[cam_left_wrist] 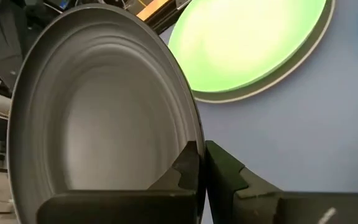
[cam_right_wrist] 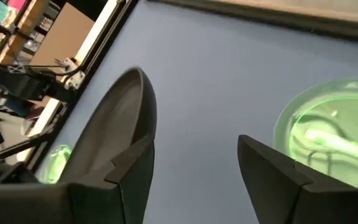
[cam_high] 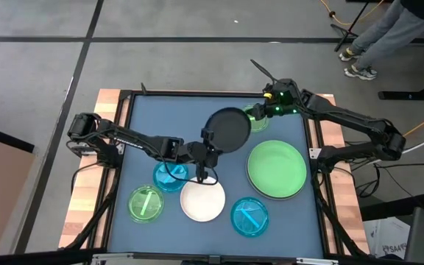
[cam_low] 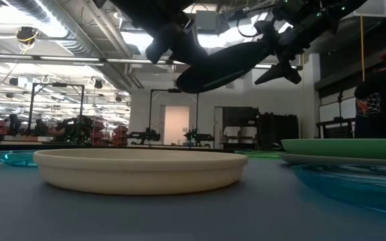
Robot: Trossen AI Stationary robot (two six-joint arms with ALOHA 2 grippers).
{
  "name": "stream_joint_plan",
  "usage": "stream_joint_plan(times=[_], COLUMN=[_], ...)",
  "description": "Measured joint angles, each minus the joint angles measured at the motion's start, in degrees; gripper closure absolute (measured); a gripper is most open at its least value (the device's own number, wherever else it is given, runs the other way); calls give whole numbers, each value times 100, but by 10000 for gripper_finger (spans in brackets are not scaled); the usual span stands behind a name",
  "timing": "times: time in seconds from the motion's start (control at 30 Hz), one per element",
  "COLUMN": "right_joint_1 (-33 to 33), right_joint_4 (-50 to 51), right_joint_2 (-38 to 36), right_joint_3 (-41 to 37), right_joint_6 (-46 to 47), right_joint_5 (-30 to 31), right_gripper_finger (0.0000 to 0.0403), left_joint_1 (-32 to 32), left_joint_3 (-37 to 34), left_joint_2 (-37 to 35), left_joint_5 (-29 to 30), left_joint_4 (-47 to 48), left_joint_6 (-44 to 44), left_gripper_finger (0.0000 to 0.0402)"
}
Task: Stack plastic plates
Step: Stack the black plate on top of the light green plate
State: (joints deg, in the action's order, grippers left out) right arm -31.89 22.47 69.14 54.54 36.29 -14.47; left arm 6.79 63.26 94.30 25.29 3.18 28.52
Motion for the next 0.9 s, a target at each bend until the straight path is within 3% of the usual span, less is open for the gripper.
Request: stream_joint_plan(times=[0.63,0.9], right_joint_1=[-1,6], right_joint_4=[-967,-505], right_joint_2=[53,50], right_joint_3=[-4,-4], right_joint_6=[579,591], right_joint_5=[-301,-473], right_gripper_finger=[182,182], left_joint_1=[192,153], left_joint_3=[0,0], left_joint_2=[7,7], left_joint_5=[41,119], left_joint_4=[254,249], left_joint_6=[189,192], left_gripper_finger=[396,396])
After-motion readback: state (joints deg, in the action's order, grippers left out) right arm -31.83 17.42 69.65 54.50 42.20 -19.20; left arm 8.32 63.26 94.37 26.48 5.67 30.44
